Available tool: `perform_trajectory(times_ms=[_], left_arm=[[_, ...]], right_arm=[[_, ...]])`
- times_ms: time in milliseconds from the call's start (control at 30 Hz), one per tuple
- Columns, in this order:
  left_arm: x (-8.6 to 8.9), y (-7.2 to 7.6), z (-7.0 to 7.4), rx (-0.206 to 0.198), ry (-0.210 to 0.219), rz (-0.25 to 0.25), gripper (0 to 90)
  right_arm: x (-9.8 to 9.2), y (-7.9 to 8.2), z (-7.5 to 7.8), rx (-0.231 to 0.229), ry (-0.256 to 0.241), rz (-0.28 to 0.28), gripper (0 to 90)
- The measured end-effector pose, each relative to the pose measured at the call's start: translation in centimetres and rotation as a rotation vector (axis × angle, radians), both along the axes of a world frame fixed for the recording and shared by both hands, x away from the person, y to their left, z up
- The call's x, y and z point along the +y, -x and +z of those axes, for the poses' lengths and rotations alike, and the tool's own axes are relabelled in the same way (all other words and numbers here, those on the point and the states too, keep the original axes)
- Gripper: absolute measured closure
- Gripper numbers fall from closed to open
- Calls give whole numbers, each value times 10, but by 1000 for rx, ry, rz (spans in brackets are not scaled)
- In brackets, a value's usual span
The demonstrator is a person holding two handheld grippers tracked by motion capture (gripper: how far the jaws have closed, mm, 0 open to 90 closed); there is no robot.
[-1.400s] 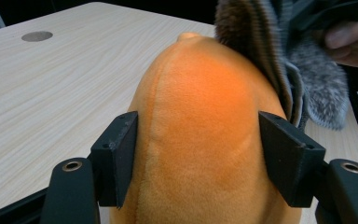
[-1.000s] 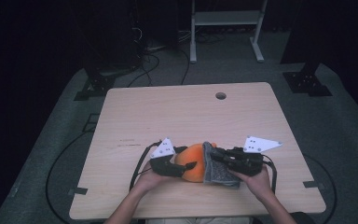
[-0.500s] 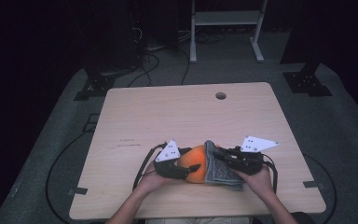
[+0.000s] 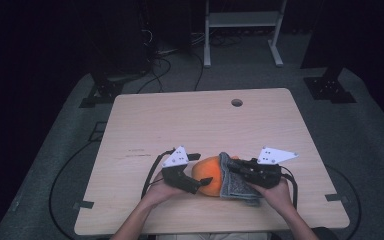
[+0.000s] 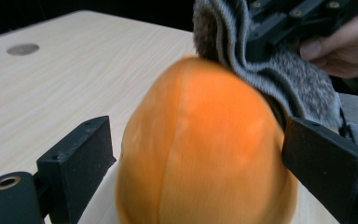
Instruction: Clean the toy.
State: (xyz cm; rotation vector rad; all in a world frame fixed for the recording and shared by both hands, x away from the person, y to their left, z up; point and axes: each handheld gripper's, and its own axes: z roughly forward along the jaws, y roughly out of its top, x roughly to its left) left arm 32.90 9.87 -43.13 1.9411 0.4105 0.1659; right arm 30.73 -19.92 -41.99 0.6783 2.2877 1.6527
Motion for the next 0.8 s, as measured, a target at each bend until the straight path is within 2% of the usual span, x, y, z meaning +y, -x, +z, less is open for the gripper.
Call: perform_trajectory(times_ms=[67, 100, 133, 233, 267, 333, 433, 467, 533, 567, 600, 633, 800], left_arm=[[1, -3, -4, 42, 1, -14, 95], [0, -4, -6, 54, 10, -27, 131], [0, -3, -7, 47, 14, -30, 165], [2, -1, -6, 3, 11, -26, 360], [2, 0, -5, 3, 10, -16, 360], [3, -1, -3, 14, 21, -1, 375], [1, 0, 0, 12, 25, 13, 399], [0, 1, 1, -2, 20, 18, 406], [-4, 4, 4, -28, 8, 27, 410], [-8, 6, 6, -43, 3, 28, 413], [-8, 6, 6, -43, 3, 28, 415], [-11, 9, 8, -61, -10, 28, 416], [-12, 13, 9, -79, -21, 32, 430]], right_arm=[[-2, -1, 0, 5, -4, -2, 792], [-3, -2, 0, 8, -8, 2, 791], [-3, -2, 0, 9, -7, 1, 791], [-9, -3, 0, 5, 12, -25, 791], [-9, -3, 0, 5, 12, -25, 791], [-19, -5, -1, 18, 35, -67, 791], [-28, -4, -1, 29, 14, -84, 791], [-27, 0, 4, 7, -6, -75, 791], [-24, 1, 7, -2, -20, -63, 791], [-15, 4, 14, -30, -42, -34, 791], [-15, 4, 14, -30, -42, -34, 791], [-4, 7, 19, -52, -43, -4, 790], [5, 6, 18, -50, -26, 15, 788]])
